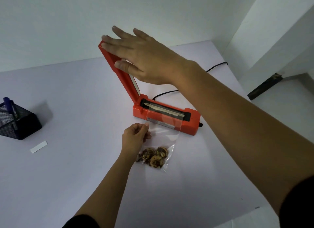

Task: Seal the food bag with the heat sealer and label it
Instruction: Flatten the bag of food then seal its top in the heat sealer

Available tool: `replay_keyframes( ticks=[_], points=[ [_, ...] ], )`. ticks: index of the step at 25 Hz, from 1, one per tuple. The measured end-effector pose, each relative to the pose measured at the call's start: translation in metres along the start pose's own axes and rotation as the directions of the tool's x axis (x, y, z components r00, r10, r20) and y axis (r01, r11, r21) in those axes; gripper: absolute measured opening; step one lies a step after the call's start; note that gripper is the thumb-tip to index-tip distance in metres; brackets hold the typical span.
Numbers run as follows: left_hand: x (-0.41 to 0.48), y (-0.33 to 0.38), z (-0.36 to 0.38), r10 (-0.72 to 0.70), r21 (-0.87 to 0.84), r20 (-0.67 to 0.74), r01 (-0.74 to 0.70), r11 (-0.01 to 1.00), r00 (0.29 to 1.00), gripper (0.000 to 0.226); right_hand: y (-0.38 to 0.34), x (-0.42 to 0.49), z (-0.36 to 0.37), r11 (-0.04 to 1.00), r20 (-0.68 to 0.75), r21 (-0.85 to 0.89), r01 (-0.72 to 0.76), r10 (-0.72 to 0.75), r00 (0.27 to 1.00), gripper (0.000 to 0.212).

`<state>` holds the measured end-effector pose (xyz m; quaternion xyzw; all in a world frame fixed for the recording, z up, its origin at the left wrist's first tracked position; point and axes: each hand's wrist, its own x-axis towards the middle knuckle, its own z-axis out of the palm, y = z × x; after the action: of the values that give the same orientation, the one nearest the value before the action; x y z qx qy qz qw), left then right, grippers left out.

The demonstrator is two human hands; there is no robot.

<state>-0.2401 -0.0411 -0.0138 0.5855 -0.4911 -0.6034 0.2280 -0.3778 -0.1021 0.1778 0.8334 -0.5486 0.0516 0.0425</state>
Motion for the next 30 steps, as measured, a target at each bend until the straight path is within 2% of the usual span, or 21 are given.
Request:
replay_keyframes(
  ticks=[2, 7, 11, 13, 17, 23, 30],
  points=[
    [0.000, -0.001, 0.000, 0.000, 0.004, 0.004, 0.000, 1.000, 1.000, 0.020, 0.001, -0.001, 0.000, 1.000, -0.005, -0.019, 0.004, -0.004, 1.000, 0.052],
    [0.002, -0.002, -0.004, 0.008, -0.002, -0.011, -0.008, 1.000, 1.000, 0.021, 0.000, -0.006, 0.000, 0.999, -0.146, -0.048, 0.015, -0.022, 0.989, 0.054],
    [0.001, -0.004, 0.002, -0.001, -0.001, 0.015, 0.001, 1.000, 1.000, 0.021, 0.002, -0.018, 0.000, 0.999, -0.306, 0.049, -0.007, 0.022, 0.952, 0.040],
    [0.000, -0.003, 0.003, 0.000, -0.008, 0.012, 0.000, 1.000, 1.000, 0.022, 0.007, -0.030, 0.000, 0.994, -0.335, 0.109, -0.017, 0.053, 0.941, 0.034],
    [0.002, -0.003, 0.001, 0.001, -0.010, 0.009, -0.001, 1.000, 1.000, 0.021, 0.017, -0.070, 0.020, 0.973, -0.261, 0.180, -0.143, 0.188, 0.947, 0.029],
    [0.000, -0.004, 0.002, 0.014, -0.009, -0.002, -0.014, 1.000, 1.000, 0.021, 0.015, -0.139, 0.061, 0.891, -0.187, 0.272, -0.364, 0.420, 0.888, 0.041],
    [0.002, -0.005, 0.001, 0.022, -0.018, 0.004, -0.022, 1.000, 1.000, 0.022, 0.017, -0.182, 0.109, 0.802, 0.039, 0.275, -0.530, 0.541, 0.840, 0.053]
  ],
)
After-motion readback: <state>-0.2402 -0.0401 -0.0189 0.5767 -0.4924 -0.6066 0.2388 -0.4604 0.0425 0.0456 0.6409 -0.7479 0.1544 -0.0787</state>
